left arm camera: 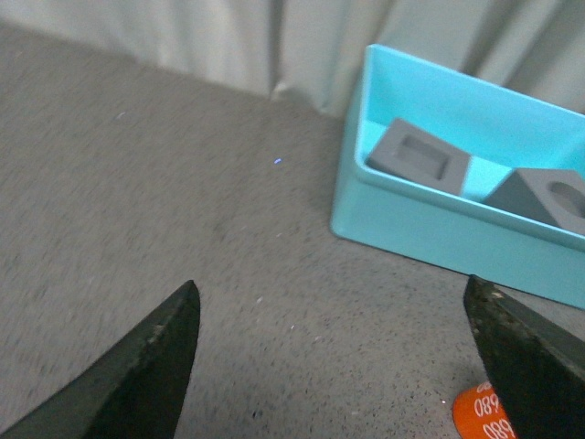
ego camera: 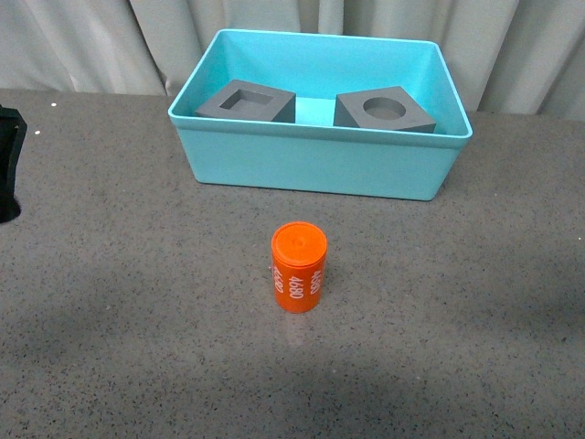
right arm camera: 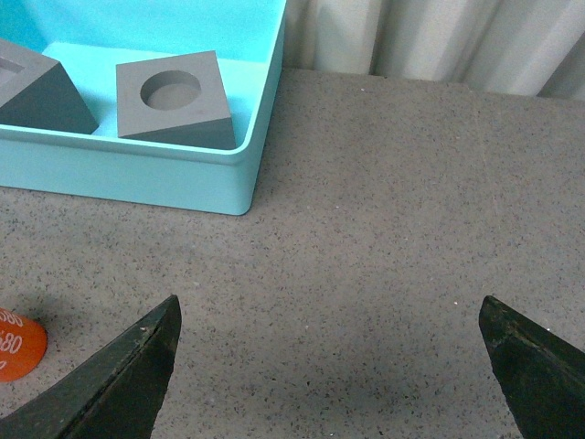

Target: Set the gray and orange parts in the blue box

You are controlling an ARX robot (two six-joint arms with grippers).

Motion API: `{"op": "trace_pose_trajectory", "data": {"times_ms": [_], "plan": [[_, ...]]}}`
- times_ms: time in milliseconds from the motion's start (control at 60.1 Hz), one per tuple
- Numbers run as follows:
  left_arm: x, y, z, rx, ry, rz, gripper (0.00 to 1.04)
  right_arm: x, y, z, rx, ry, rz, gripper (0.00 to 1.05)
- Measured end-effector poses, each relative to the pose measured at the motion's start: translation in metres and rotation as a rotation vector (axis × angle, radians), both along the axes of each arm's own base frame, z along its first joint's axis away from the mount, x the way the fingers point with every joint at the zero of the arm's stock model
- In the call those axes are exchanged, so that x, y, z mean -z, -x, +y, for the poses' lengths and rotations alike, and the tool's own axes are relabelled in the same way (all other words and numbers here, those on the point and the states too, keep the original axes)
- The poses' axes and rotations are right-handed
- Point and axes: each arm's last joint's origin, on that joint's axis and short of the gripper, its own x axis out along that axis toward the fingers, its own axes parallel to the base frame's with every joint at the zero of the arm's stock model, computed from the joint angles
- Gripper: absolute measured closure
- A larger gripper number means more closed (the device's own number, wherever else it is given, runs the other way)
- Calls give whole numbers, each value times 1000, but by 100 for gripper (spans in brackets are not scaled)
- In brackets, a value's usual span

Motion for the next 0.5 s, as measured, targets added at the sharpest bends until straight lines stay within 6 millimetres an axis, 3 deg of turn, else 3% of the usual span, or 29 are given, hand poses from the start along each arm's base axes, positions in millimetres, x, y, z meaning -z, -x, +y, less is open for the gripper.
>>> {"op": "trace_pose_trajectory", "data": {"times_ms": [166,333,433,499], "plan": [[-13,14,18,66,-146,-208,50,0,0,0,2,1,1,10],[-10,27,31,73,-205,-197,79,0,0,0,1,1,-1,10],[-12,34,39,66,-210,-202,102,0,0,0,1,1,-1,10],[-14,37,42,67,-214,-212,101,0,0,0,1,1,-1,10]]}}
